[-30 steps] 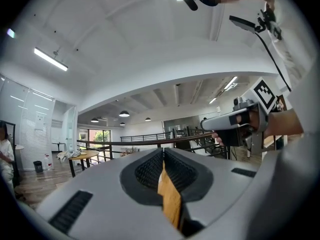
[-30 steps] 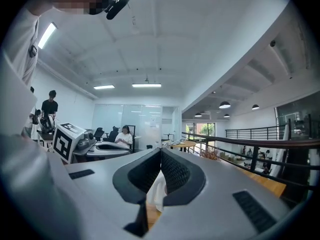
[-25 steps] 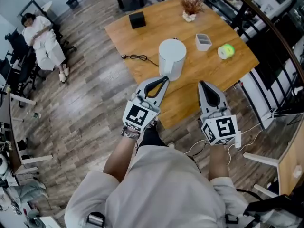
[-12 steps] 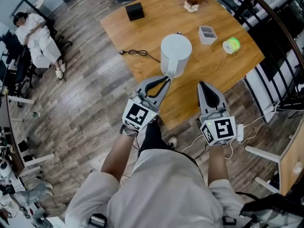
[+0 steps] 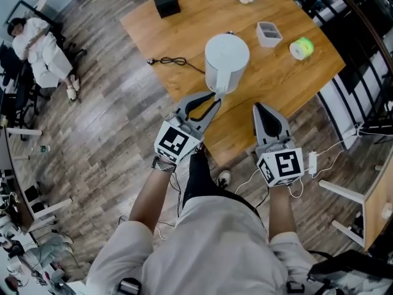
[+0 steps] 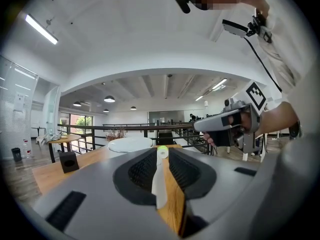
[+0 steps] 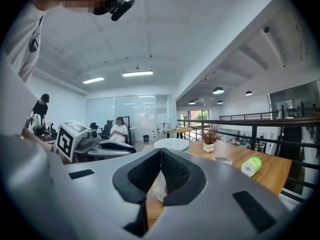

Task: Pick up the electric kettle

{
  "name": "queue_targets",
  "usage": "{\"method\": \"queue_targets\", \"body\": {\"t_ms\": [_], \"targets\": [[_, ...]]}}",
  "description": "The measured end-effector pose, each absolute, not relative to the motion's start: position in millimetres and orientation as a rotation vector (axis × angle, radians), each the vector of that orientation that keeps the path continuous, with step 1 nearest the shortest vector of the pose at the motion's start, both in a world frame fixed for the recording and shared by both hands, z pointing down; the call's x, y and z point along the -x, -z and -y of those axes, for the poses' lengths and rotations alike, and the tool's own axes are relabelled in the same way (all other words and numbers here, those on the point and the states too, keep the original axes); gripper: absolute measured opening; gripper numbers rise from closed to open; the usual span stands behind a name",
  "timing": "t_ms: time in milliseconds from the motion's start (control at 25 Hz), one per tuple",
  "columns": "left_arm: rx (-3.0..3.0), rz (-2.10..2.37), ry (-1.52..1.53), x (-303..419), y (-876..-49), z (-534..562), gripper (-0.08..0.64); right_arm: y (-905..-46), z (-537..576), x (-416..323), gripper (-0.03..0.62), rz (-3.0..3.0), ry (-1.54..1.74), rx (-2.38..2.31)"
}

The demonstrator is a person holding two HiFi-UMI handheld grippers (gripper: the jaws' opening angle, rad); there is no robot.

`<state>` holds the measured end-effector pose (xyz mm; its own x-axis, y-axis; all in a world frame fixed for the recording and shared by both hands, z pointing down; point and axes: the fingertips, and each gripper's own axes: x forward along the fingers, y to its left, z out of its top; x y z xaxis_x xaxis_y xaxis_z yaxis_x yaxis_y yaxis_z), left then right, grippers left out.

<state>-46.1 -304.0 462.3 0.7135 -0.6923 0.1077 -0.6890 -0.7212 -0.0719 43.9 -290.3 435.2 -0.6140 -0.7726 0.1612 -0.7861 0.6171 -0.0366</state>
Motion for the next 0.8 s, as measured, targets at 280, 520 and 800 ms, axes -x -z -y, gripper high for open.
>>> {"method": "queue_targets", "body": {"t_ms": [280,520,800], "targets": [[2.946,-1.101,0.209,50.6,-484.5,304.9,0.091,-453.8,291.3,-39.7,0.008,2.685,-0.189,-1.294],[2.995,-1.001,0.241,49.8,-505.7,314.4,0.132,-466.0,301.7,-34.2,0.008,2.663,-0.218,-1.312],[3.058,-0.873,0.259,45.9,-523.3,322.9,0.152,-473.7,312.1,-31.0,0.008,2.631,-0.259,-1.357]]}}
